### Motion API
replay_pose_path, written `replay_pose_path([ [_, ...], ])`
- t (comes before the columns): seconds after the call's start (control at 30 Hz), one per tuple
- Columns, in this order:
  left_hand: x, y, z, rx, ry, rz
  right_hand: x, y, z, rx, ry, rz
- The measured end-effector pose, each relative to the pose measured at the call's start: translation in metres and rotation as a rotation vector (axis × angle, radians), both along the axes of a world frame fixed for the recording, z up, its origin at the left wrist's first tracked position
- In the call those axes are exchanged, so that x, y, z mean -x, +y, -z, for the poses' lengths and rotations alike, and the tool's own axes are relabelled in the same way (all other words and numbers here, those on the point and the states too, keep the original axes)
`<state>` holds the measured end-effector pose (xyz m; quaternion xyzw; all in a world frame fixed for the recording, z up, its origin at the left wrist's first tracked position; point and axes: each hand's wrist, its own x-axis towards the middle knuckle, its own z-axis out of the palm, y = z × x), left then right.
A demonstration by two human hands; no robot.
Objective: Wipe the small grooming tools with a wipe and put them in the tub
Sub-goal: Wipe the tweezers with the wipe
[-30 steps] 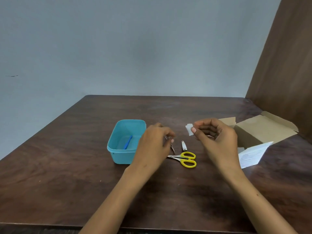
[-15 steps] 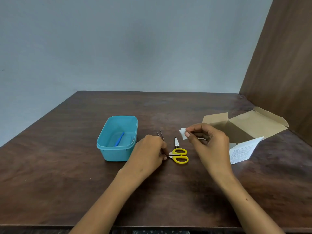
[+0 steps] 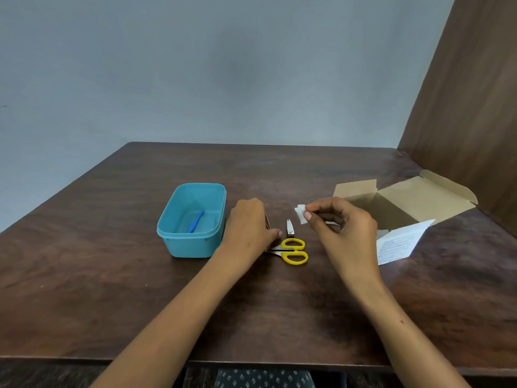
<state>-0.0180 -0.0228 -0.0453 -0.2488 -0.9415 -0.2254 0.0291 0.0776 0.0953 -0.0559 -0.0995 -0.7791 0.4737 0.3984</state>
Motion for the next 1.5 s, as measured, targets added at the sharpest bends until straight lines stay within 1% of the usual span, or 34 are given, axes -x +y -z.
replay_pose_path([
  [0.1, -0.005, 0.003, -0.003, 0.049, -0.014, -0.013, -0.001, 0.0, 0.001, -0.001, -0.002, -0.003],
  [0.17, -0.007, 0.004, -0.005, 0.066, 0.015, -0.019, -0.001, -0.001, 0.002, 0.006, -0.005, -0.01],
  [0.3, -0.012, 0.003, -0.002, 0.024, 0.074, -0.018, -0.002, 0.0, 0.002, 0.031, -0.013, -0.011],
  [0.43, -0.019, -0.004, 0.0, -0.11, 0.136, -0.01, -0.003, 0.0, 0.002, 0.044, -0.012, -0.051],
  [0.53, -0.02, -0.013, 0.003, -0.368, 0.172, 0.005, -0.002, -0.001, 0.003, 0.067, -0.026, -0.089],
  [0.6, -0.023, -0.017, 0.007, -0.506, 0.137, 0.003, -0.001, -0.001, 0.003, 0.096, -0.037, -0.101],
  [0.67, -0.024, -0.019, 0.011, -0.59, 0.084, 0.0, -0.001, -0.002, 0.004, 0.126, -0.045, -0.115],
  [0.87, -0.025, -0.022, 0.016, -0.734, -0.006, 0.0, -0.002, -0.004, 0.003, 0.191, -0.052, -0.15],
  [0.93, -0.028, -0.024, 0.016, -0.818, -0.117, 0.01, -0.003, -0.005, 0.002, 0.228, -0.05, -0.162],
  [1.03, -0.032, -0.024, 0.014, -0.985, -0.374, 0.037, -0.003, -0.007, 0.0, 0.296, -0.052, -0.182],
  [1.1, -0.034, -0.024, 0.013, -1.037, -0.457, 0.052, -0.002, -0.008, -0.002, 0.359, -0.039, -0.207],
  [1.2, -0.036, -0.024, 0.013, -1.072, -0.469, 0.073, -0.002, -0.008, -0.004, 0.488, -0.017, -0.236],
  [1.27, -0.035, -0.024, 0.013, -1.077, -0.464, 0.077, -0.002, -0.007, -0.004, 0.528, -0.019, -0.22],
  [1.4, -0.035, -0.025, 0.014, -1.064, -0.422, 0.088, -0.003, -0.007, -0.005, 0.528, -0.017, -0.212],
  [1.5, -0.036, -0.026, 0.015, -1.016, -0.325, 0.089, -0.003, -0.007, -0.007, 0.516, 0.002, -0.214],
])
